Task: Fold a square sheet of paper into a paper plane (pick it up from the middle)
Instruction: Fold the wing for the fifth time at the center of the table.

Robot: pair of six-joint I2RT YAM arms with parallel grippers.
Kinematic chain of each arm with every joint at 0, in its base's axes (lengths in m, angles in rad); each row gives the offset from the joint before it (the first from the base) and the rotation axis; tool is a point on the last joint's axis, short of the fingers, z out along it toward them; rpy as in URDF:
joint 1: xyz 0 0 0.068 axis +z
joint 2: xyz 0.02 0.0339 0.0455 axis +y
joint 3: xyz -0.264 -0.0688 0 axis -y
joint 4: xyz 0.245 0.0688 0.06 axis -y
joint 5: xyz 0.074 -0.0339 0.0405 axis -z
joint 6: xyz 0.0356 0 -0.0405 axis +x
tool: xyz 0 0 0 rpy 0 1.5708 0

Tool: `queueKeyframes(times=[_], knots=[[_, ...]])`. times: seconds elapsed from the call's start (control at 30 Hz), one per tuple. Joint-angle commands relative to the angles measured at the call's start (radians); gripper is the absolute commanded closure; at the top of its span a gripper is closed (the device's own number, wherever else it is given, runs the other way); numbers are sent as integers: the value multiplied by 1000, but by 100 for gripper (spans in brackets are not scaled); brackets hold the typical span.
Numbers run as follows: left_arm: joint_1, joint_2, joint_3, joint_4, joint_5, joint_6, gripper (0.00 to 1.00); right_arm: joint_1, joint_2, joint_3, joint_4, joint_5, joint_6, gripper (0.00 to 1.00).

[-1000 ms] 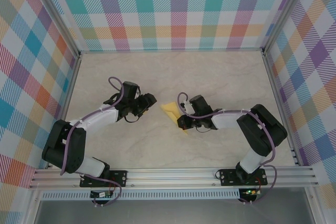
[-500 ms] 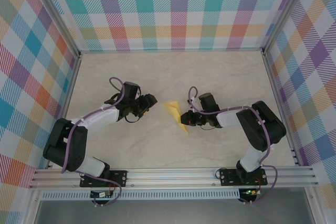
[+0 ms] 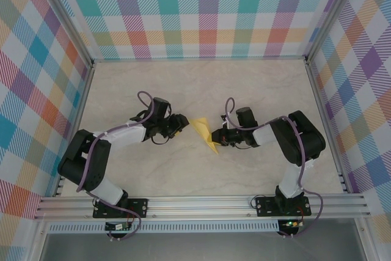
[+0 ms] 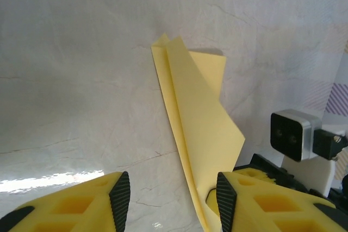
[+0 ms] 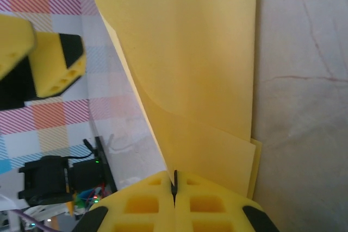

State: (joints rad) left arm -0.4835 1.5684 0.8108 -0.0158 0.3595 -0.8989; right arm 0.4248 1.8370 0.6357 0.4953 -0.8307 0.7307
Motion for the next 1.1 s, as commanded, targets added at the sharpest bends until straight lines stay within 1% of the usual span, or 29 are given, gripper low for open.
queueKeyframes(times=[0.0, 0.17, 0.37, 0.5, 0.57, 0.8, 1.07], knots=[[-24, 29, 31, 56, 38, 24, 54, -18, 35, 1, 97, -100, 71, 97], [-64, 84, 54, 130, 67, 29, 56, -30, 74, 16, 63, -106, 77, 97], [-125, 167, 103, 200, 93, 29, 56, -39, 109, 7, 87, -108, 106, 97], [-148, 209, 121, 235, 103, 34, 55, -46, 116, 7, 105, -128, 128, 97], [-155, 225, 123, 257, 110, 34, 54, -49, 116, 6, 99, -127, 130, 97], [-162, 276, 136, 301, 110, 31, 52, -49, 110, 15, -10, -69, 76, 96], [-164, 331, 163, 311, 110, 35, 52, -49, 120, 4, -44, -32, 61, 95]])
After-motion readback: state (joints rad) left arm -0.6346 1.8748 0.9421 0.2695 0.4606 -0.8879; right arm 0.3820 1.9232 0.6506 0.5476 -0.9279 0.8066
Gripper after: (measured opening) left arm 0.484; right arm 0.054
